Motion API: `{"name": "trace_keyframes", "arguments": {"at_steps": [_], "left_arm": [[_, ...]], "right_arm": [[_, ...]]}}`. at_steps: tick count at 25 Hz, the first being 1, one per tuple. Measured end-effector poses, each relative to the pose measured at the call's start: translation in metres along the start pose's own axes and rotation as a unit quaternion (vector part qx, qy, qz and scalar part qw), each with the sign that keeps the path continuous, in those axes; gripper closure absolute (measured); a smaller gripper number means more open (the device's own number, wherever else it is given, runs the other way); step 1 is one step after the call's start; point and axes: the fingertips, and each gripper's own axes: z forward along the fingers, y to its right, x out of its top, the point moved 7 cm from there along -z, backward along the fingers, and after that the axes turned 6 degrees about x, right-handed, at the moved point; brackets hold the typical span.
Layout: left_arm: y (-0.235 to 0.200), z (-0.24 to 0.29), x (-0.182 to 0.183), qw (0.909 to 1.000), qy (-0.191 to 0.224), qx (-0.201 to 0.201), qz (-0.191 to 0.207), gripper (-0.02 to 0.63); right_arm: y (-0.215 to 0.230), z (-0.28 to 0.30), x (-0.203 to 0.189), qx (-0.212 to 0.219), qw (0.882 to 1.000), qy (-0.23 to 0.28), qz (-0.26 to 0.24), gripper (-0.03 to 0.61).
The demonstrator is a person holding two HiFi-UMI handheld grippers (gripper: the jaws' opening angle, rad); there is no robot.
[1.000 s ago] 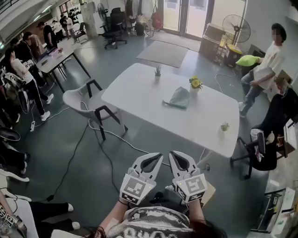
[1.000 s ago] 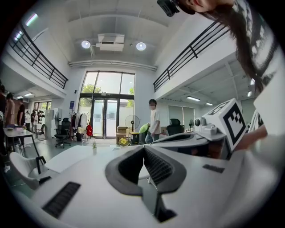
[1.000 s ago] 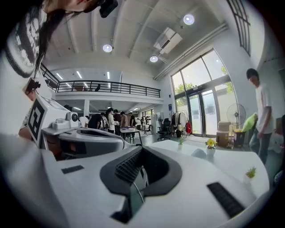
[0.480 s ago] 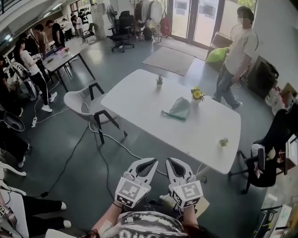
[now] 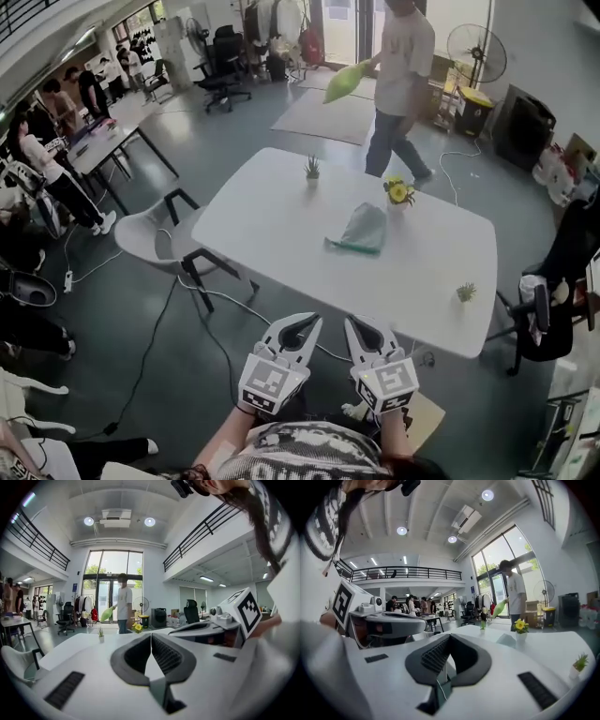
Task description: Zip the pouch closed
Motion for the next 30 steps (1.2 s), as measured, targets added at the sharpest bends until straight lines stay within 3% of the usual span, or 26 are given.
{"name": "trace_keyframes", "arguments": {"at_steps": [15,23,30], "left_arm": [[-0.188,0.14,-0.011,0.9913,-0.027,-0.129,0.007,0.6],[-0.224,0.178,-0.023,0.9836,-0.036,-0.176,0.011,0.6],[-0.226,0.206,-0.046,0.9772,-0.069,-0.201,0.008,0.6]], "right_arm": [[0.072,0.187,0.019,-0.109,0.992,-0.047,0.051,0.588],[0.094,0.221,0.016,-0.155,0.983,-0.072,0.066,0.588],[0.108,0.22,0.005,-0.181,0.975,-0.093,0.086,0.588]]}}
